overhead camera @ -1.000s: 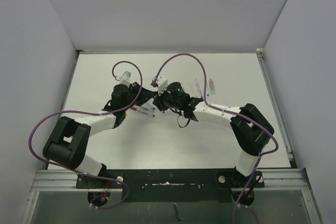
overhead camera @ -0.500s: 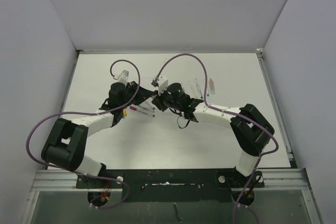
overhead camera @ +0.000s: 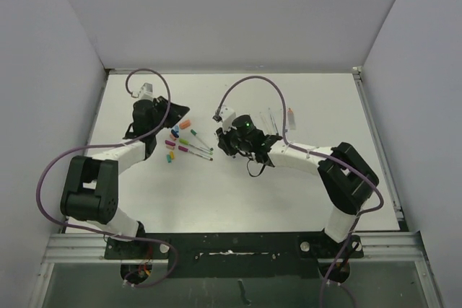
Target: Open the pen caps
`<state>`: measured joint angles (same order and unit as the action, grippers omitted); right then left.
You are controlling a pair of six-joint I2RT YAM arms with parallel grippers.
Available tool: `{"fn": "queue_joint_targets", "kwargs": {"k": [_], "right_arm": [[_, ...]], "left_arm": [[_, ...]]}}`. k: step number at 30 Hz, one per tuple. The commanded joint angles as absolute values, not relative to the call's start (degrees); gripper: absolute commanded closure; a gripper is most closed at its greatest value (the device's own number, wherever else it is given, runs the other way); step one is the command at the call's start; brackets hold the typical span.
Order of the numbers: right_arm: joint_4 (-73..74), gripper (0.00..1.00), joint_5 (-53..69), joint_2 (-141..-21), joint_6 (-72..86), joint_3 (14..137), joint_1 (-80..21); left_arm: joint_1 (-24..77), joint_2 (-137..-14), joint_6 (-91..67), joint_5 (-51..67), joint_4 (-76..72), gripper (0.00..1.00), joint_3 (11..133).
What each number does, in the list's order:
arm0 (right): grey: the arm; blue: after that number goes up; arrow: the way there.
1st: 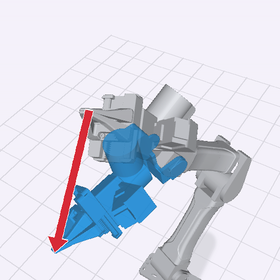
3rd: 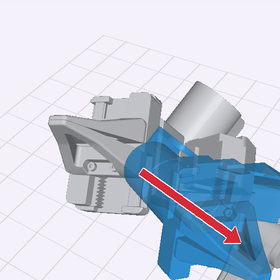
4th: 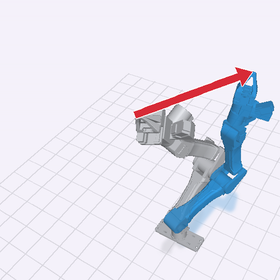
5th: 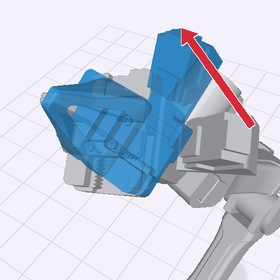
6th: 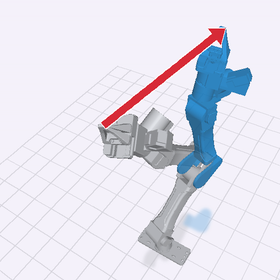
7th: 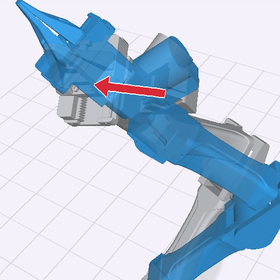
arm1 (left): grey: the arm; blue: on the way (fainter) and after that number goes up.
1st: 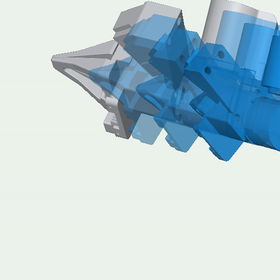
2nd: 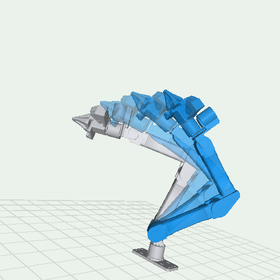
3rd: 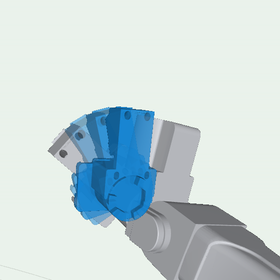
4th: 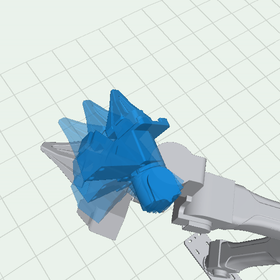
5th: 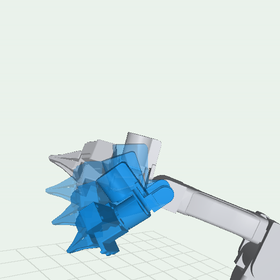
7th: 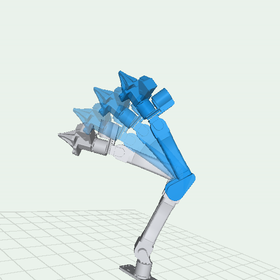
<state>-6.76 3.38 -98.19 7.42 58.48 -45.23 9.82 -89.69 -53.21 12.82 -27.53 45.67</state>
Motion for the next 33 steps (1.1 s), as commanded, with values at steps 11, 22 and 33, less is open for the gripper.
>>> {"fn": "queue_joint_targets", "kwargs": {"k": [11,22,33], "right_arm": [[-4.28,1.00,-2.17,-114.66,2.77,75.52,-40.42],[-3.70,0.97,-1.58,-118.96,2.55,78.87,-39.71],[-3.49,0.70,-1.67,-119.38,2.57,79.67,-39.38]], "left_arm": [[4.22,-82.27,-48.90,14.76,-25.46,1.00,33.29],[1.35,-73.65,-45.65,12.08,-18.72,1.00,29.00],[-1.34,-74.31,-45.52,13.19,-18.89,1.00,26.13]]}}
